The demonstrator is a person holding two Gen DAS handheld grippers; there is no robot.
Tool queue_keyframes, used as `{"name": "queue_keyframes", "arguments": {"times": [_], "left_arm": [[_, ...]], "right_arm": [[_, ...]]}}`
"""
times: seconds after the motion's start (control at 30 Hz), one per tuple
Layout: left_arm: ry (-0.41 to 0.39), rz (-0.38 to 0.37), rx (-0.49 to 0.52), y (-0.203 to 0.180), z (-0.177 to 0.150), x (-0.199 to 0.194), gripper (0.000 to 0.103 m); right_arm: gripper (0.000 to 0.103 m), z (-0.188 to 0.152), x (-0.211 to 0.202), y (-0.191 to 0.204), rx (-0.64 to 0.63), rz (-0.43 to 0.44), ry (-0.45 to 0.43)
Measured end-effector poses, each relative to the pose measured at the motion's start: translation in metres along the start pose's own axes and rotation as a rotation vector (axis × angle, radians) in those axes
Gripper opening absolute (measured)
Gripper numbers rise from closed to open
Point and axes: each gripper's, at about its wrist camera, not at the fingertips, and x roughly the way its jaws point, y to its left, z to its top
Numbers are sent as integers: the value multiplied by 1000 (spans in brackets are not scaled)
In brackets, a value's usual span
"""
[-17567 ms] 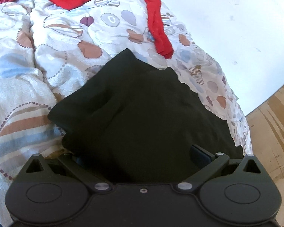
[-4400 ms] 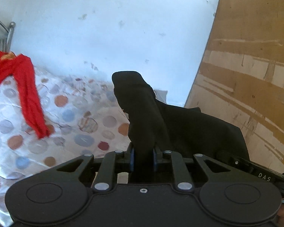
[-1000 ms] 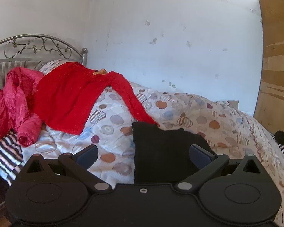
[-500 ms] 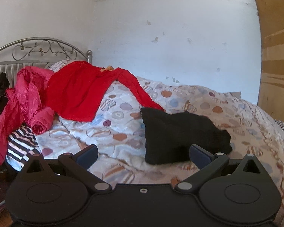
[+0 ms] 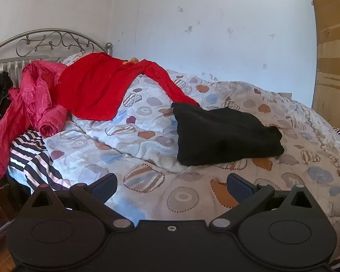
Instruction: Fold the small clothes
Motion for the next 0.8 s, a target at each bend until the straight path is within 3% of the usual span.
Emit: {"name": "queue_keyframes", "arguments": {"times": [0.8], "left_arm": [[9,3,-1,-1,-2,3,102]], "right_arm": [[103,-6,3,-1,11,-9,30]]}}
